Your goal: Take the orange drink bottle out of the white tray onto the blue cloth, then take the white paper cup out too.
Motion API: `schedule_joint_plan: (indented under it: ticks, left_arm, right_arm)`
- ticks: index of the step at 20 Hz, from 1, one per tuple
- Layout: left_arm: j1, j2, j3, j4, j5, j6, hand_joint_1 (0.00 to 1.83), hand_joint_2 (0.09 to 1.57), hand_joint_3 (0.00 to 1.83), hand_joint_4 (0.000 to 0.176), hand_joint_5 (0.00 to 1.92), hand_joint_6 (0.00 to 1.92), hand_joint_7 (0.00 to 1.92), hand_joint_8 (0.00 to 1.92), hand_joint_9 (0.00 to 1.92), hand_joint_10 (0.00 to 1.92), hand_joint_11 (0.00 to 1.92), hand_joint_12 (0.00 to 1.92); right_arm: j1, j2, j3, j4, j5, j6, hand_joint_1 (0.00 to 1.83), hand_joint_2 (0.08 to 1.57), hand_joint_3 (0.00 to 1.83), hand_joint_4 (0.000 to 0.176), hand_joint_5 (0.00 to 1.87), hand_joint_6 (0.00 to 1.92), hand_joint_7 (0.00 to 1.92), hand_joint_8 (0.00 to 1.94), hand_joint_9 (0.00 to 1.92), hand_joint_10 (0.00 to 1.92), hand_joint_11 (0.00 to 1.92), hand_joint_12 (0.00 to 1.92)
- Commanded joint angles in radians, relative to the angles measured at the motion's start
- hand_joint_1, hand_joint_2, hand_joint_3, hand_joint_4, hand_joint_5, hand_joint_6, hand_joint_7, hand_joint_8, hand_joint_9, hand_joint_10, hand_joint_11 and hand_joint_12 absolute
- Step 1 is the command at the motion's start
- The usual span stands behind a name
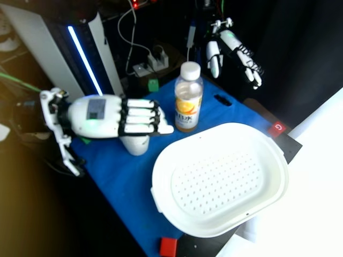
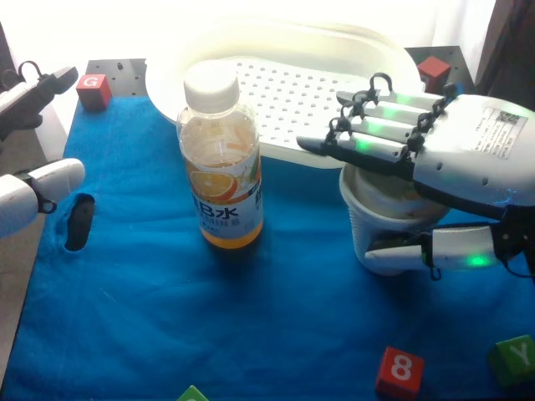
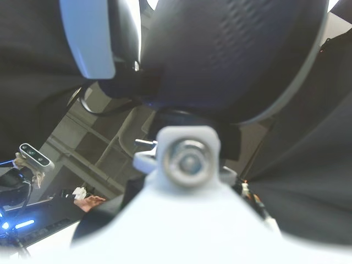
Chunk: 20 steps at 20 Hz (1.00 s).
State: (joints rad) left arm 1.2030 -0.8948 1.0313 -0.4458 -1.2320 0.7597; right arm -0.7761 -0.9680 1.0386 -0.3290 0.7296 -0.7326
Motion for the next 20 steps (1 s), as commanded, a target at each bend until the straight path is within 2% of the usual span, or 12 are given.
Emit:
schedule_joint_plan:
  ticks: [1,2,5,8,10,11,14,15,16,17,18,20]
  left_arm:
    - [-0.003,0.0,-0.002,0.003,-0.128,-0.005,0.55,1.33,0.0,0.12,0.09,0.01,0.07,0.0,0.14,0.01,0.0,0.77]
    - [-0.003,0.0,-0.002,0.003,-0.13,-0.005,0.57,1.33,0.0,0.119,0.09,0.0,0.09,0.01,0.13,0.01,0.0,0.76]
    - [-0.001,0.0,-0.003,0.003,-0.13,-0.005,0.55,1.34,0.0,0.113,0.09,0.0,0.07,0.0,0.12,0.0,0.0,0.75]
    - [0.001,0.0,-0.003,0.001,-0.133,-0.005,0.53,1.35,0.0,0.102,0.1,0.0,0.09,0.0,0.16,0.02,0.0,0.96]
    - [0.002,-0.001,-0.003,-0.002,-0.134,-0.005,0.57,1.36,0.0,0.071,0.11,0.0,0.13,0.01,0.19,0.03,0.0,1.19]
    - [0.003,-0.001,-0.003,-0.002,-0.134,-0.005,0.56,1.36,0.0,0.071,0.11,0.0,0.11,0.0,0.19,0.03,0.0,1.2]
    - [0.004,0.0,-0.004,-0.002,-0.135,-0.005,0.56,1.36,0.0,0.077,0.1,0.0,0.1,0.0,0.19,0.03,0.0,1.08]
    - [0.004,0.003,-0.003,-0.002,-0.136,-0.005,0.53,1.36,0.0,0.083,0.08,0.0,0.08,0.0,0.17,0.02,0.0,0.97]
    - [0.004,0.008,-0.003,0.0,-0.135,-0.005,0.51,1.36,0.0,0.082,0.06,0.0,0.09,0.0,0.16,0.02,0.0,0.89]
    - [0.004,0.012,-0.002,0.003,-0.134,-0.005,0.49,1.34,0.0,0.085,0.07,0.0,0.1,0.01,0.17,0.02,0.0,0.85]
    - [0.004,0.018,-0.001,0.007,-0.134,-0.005,0.5,1.33,0.0,0.095,0.08,0.01,0.11,0.01,0.18,0.02,0.0,0.83]
    - [0.004,0.023,-0.001,0.013,-0.143,-0.005,0.5,1.31,0.0,0.102,0.08,0.0,0.11,0.0,0.18,0.01,0.0,0.77]
  right_arm:
    - [0.01,0.002,-0.002,0.021,0.111,0.017,0.41,1.17,0.04,0.035,0.0,0.0,0.0,0.0,0.0,0.05,0.0,1.53]
    - [0.009,0.014,0.001,0.016,0.137,0.085,0.38,1.13,0.01,0.106,0.0,0.0,0.0,0.0,0.02,0.01,0.0,1.56]
    - [0.003,0.033,-0.001,0.016,0.184,0.122,0.37,1.11,0.0,0.131,0.0,0.0,0.0,0.0,0.0,0.0,0.0,1.33]
    - [0.003,0.056,-0.007,0.017,0.244,0.142,0.41,1.08,0.0,0.071,0.0,0.0,0.0,0.0,0.0,0.0,0.0,0.75]
    - [0.004,0.065,-0.008,0.027,0.288,0.152,0.45,1.04,0.0,0.075,0.0,0.0,0.0,0.0,0.0,0.0,0.0,0.45]
    - [0.004,0.069,-0.008,0.033,0.305,0.156,0.42,1.04,0.0,0.077,0.0,0.0,0.0,0.0,0.0,0.0,0.0,0.58]
    - [0.004,0.093,-0.008,0.071,0.374,0.159,0.39,1.11,0.01,0.056,0.0,0.0,0.0,0.0,0.0,0.0,0.0,0.06]
    - [0.003,0.103,-0.008,0.087,0.387,0.158,0.45,1.14,0.02,0.013,0.0,0.0,0.0,0.0,0.0,0.0,0.0,0.01]
    - [0.003,0.112,-0.007,0.11,0.389,0.155,0.46,1.15,0.02,0.0,0.0,0.0,0.0,0.0,0.0,0.0,0.04,0.02]
    - [0.003,0.118,-0.006,0.135,0.389,0.132,0.45,1.23,0.0,0.0,0.0,0.0,0.0,0.0,0.0,0.0,0.01,0.5]
    - [0.001,0.121,-0.003,0.166,0.389,0.109,0.46,1.25,0.0,0.011,0.0,0.0,0.0,0.0,0.0,0.0,0.0,0.67]
    - [-0.002,0.122,0.014,0.223,0.393,0.077,0.49,1.27,0.0,0.0,0.0,0.0,0.0,0.0,0.0,0.0,0.0,0.87]
